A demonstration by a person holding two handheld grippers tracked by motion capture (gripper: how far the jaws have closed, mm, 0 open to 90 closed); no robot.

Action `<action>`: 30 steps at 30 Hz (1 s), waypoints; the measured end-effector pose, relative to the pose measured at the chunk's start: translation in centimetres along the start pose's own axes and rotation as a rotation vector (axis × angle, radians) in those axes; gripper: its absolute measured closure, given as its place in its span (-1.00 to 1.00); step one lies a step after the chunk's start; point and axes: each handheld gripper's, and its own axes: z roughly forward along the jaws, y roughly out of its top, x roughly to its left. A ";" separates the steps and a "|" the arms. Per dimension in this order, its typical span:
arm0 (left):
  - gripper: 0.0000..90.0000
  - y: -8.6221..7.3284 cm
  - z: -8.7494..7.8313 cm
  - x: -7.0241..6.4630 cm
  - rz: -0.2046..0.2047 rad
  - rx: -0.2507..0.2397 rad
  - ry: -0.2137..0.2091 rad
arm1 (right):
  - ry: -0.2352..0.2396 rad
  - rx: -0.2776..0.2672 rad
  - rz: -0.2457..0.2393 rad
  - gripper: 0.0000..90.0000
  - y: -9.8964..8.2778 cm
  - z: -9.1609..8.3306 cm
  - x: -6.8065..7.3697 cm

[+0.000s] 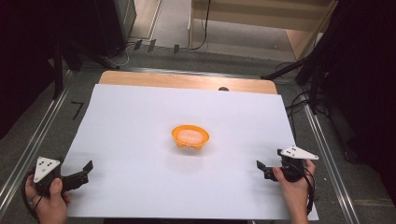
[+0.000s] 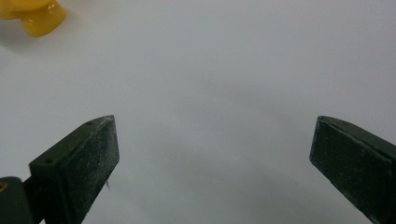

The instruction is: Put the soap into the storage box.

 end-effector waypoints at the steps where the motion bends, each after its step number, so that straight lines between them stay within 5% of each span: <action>1: -1.00 0.0 0.0 0.0 0.000 0.000 0.000 | -0.007 -0.003 0.003 -0.97 -0.3 -0.3 -0.1; 20: -1.00 0.0 0.0 0.0 -0.001 -0.002 0.003 | -0.061 -0.072 0.108 -0.97 -4.7 -4.4 -2.6; 23: -1.00 0.0 0.0 0.0 0.002 -0.002 0.002 | -0.105 -0.074 0.119 -0.97 -5.1 -5.1 -2.9; 30: -1.00 0.0 0.1 -0.1 -0.001 0.001 -0.001 | -0.037 -0.160 0.184 -0.97 -6.6 -6.7 -4.0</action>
